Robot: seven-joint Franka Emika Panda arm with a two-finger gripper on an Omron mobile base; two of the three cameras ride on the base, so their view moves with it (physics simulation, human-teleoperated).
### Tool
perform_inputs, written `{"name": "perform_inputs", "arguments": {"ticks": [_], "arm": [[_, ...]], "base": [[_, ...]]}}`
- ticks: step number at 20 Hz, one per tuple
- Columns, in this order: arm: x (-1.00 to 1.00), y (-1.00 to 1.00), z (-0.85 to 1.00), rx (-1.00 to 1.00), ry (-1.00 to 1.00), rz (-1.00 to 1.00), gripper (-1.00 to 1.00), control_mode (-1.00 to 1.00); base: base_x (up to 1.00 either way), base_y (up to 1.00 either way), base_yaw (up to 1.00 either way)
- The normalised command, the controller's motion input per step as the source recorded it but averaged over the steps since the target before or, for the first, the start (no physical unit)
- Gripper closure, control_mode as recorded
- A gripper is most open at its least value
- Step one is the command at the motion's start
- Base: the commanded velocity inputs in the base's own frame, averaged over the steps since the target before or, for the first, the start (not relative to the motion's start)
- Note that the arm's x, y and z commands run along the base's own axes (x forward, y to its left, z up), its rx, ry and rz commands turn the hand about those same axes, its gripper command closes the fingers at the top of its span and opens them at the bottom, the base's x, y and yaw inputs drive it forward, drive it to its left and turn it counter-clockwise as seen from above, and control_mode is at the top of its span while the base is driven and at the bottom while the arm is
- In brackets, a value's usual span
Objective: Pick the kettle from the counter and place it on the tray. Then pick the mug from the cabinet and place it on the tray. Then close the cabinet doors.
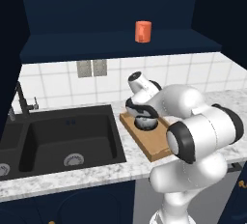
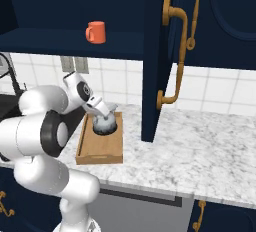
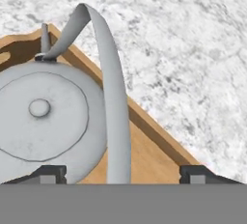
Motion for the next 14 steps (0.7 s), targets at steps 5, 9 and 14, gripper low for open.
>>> {"name": "perform_inputs", "arguments": {"ticks": [5,9,14], "arm": [[-0.10,0.23,0.31,0.06,-0.17,0.00,-1.00,-1.00],[-0.37,0.33,0.26,0.00,-0.27,0.00,-1.00,-1.00],[-0.61,0.12,0.70,0.01,-0.18,0.00,-1.00,-1.00]], "base": [[0.00,0.00,0.00],[0.00,0.00,0.00],[0.00,0.00,0.00]]}}
